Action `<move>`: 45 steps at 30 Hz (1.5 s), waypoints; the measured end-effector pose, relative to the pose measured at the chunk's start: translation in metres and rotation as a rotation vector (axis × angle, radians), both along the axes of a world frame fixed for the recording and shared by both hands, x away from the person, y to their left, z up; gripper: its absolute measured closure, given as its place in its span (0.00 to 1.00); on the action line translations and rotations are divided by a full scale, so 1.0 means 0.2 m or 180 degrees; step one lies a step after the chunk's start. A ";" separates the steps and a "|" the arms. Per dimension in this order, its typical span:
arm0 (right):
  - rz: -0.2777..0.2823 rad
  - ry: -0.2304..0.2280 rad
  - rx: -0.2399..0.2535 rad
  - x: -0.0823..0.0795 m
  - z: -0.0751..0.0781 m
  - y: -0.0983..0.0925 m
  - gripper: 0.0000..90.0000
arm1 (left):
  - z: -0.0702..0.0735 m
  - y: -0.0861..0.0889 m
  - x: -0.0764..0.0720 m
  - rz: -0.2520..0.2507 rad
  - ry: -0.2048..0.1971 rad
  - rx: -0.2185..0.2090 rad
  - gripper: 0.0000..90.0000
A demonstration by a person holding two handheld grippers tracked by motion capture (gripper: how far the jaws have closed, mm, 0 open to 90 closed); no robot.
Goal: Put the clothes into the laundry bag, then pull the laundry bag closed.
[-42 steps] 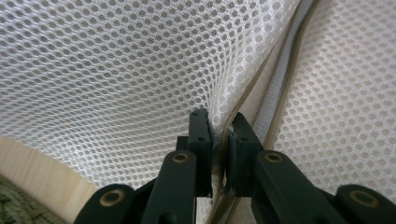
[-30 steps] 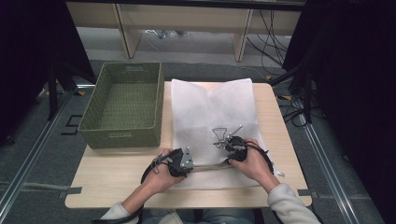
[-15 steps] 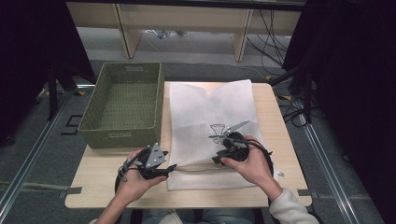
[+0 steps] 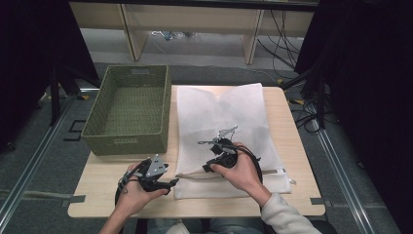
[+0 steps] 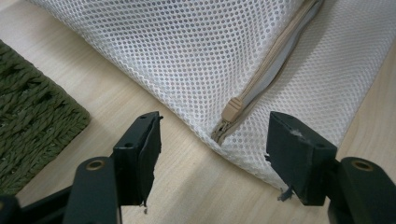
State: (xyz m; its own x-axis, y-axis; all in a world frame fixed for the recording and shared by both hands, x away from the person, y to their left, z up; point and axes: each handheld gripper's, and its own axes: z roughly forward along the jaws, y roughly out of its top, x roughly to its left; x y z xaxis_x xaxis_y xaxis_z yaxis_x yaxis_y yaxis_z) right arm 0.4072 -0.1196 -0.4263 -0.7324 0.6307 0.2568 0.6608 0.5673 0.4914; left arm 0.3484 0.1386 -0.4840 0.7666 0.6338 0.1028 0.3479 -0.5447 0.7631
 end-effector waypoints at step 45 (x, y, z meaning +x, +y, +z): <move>-0.0054 0.0527 0.0075 0.07 -0.15 0.27 0.82 | -0.09 -0.05 -0.05 -0.0055 0.0325 0.0086 0.32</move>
